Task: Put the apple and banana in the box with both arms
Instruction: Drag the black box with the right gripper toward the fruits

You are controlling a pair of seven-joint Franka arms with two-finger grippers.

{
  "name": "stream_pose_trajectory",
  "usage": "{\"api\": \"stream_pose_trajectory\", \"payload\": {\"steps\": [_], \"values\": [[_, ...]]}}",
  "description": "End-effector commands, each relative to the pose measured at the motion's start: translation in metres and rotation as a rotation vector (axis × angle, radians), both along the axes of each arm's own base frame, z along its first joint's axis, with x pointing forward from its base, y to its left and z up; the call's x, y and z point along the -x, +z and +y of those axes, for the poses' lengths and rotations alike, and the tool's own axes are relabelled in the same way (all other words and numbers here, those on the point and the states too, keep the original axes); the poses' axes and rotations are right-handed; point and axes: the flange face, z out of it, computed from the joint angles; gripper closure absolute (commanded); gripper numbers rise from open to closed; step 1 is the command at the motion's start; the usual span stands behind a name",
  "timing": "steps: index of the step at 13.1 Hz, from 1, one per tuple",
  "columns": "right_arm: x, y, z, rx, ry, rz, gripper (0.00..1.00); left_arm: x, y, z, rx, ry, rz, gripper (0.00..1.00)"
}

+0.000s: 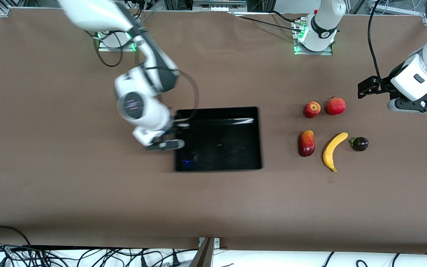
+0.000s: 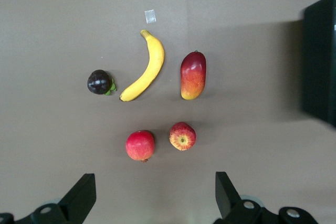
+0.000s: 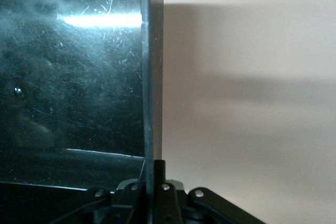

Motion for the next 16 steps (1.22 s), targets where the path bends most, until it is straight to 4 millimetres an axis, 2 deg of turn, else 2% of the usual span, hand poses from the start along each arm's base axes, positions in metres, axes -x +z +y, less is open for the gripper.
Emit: {"api": "stream_pose_trajectory", "payload": {"steps": [1,5,7,10,14,16], "values": [[0.005,-0.006,0.061,-0.043,-0.028,-0.031,1.00,-0.002,0.006,-0.002,0.017,-0.014,0.003,0.00],[0.033,-0.038,0.109,-0.034,-0.004,-0.079,1.00,-0.003,0.005,-0.001,0.016,-0.003,0.005,0.00],[0.043,-0.055,0.125,-0.013,0.011,-0.086,1.00,-0.002,0.006,-0.001,0.016,-0.003,0.005,0.00],[0.046,-0.071,0.135,0.015,0.032,-0.106,1.00,-0.002,0.006,-0.001,0.016,-0.003,0.005,0.00],[0.049,-0.077,0.138,0.015,0.035,-0.112,1.00,-0.001,0.005,-0.008,0.016,-0.008,0.010,0.00],[0.048,-0.077,0.137,0.019,0.038,-0.116,1.00,0.002,-0.006,-0.016,0.014,-0.027,0.045,0.00]]}}
